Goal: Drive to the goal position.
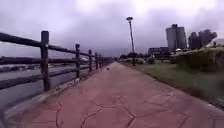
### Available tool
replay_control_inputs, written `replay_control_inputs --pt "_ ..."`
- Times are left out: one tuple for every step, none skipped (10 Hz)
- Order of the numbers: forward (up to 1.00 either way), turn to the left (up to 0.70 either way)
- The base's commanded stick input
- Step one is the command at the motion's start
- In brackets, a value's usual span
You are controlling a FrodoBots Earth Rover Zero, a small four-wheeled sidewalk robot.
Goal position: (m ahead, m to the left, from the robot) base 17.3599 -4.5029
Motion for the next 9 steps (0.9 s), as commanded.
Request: replay_control_inputs --pt "1.00 0.00" --pt "1.00 0.00" --pt "1.00 0.00" --pt "1.00 0.00" --pt "1.00 0.00" --pt "1.00 0.00" --pt "1.00 0.00" --pt "1.00 0.00" --pt "1.00 -0.15"
